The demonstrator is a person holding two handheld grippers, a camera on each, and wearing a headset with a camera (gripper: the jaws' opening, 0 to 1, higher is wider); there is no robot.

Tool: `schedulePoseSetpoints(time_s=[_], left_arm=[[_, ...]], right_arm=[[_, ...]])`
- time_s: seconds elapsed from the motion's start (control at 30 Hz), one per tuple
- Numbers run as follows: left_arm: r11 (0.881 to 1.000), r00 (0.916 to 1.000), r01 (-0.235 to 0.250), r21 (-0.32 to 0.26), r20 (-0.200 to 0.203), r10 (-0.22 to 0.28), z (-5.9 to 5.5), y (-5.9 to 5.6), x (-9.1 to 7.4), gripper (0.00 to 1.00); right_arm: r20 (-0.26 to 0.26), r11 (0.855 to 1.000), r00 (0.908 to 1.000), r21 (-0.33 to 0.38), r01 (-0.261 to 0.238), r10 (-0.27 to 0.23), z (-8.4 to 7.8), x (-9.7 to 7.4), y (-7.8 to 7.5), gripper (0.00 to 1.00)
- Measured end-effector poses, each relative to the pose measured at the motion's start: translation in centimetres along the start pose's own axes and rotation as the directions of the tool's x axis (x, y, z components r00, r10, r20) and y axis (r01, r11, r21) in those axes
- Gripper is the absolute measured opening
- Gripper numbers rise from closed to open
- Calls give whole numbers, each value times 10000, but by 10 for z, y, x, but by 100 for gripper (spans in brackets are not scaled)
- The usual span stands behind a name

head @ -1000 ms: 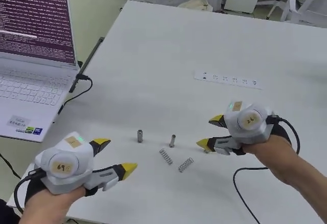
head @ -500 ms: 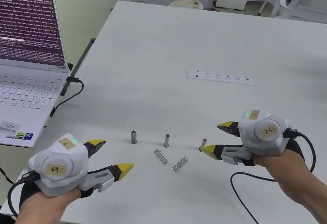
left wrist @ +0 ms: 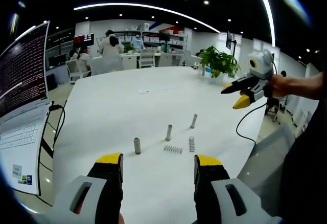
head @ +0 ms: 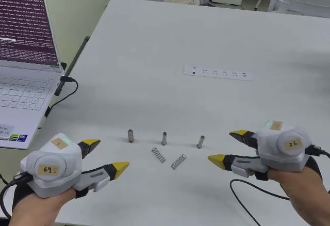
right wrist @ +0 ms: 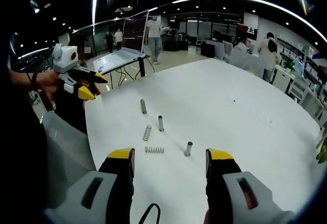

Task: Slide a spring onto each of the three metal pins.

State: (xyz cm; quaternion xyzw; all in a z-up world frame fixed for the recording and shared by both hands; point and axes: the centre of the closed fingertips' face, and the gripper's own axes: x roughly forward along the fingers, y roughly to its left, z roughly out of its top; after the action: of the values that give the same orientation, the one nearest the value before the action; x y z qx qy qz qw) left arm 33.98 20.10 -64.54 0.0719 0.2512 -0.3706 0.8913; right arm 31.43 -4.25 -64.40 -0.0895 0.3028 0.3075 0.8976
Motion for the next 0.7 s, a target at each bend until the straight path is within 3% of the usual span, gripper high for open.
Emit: schedulePoseSetpoints(time_s=[0.5, 0.7], left_arm=[[10000, 10000, 61, 51, -47, -61, 3, -3, 6, 51], [10000, 9999, 79, 48, -85, -79, 3, -6, 8, 51]], right_arm=[[93, 9963, 9997, 825, 226, -235, -24, -18, 13, 59], [86, 9938, 9993, 1058, 350, -362, -30, -23, 12, 60]])
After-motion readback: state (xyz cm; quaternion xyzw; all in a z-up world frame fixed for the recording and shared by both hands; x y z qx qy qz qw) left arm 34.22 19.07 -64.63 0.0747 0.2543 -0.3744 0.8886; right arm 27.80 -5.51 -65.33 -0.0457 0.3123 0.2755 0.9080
